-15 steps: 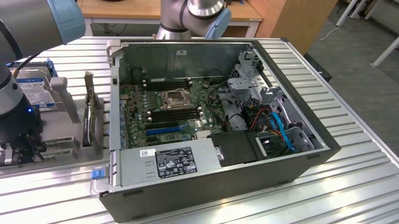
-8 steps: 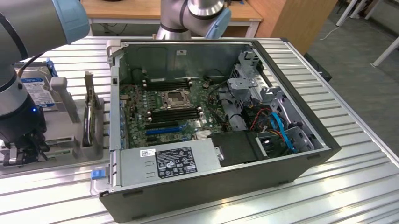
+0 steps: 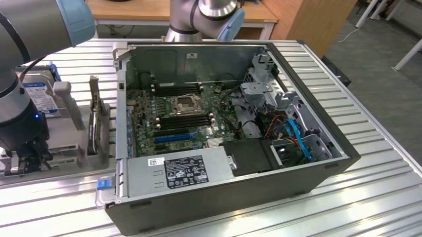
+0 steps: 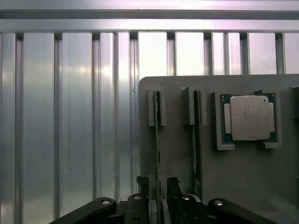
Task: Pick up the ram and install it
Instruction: 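Pick up the ram and move it above insertion slot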
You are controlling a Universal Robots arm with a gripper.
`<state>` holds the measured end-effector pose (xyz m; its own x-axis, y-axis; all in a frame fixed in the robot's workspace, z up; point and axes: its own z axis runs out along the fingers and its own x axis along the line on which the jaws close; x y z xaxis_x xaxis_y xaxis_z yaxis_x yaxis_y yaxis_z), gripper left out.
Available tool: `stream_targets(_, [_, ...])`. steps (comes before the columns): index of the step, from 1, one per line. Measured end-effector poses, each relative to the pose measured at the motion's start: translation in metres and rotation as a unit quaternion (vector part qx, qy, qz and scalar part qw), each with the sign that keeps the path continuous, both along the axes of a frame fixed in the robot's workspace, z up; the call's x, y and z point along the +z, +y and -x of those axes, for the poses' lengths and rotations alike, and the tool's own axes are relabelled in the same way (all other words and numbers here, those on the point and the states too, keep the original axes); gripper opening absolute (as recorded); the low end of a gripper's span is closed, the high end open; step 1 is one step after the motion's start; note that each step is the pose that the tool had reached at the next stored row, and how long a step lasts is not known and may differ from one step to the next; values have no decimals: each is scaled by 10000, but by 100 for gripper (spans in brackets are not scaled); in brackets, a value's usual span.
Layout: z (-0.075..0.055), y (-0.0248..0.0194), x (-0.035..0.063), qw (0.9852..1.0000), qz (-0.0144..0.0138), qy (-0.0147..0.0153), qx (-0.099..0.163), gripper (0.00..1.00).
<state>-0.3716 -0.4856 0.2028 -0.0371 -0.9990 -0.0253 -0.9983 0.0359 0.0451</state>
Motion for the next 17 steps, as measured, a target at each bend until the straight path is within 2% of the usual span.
stream_targets(17, [-25, 0, -3, 9998, 1, 0, 193, 29])
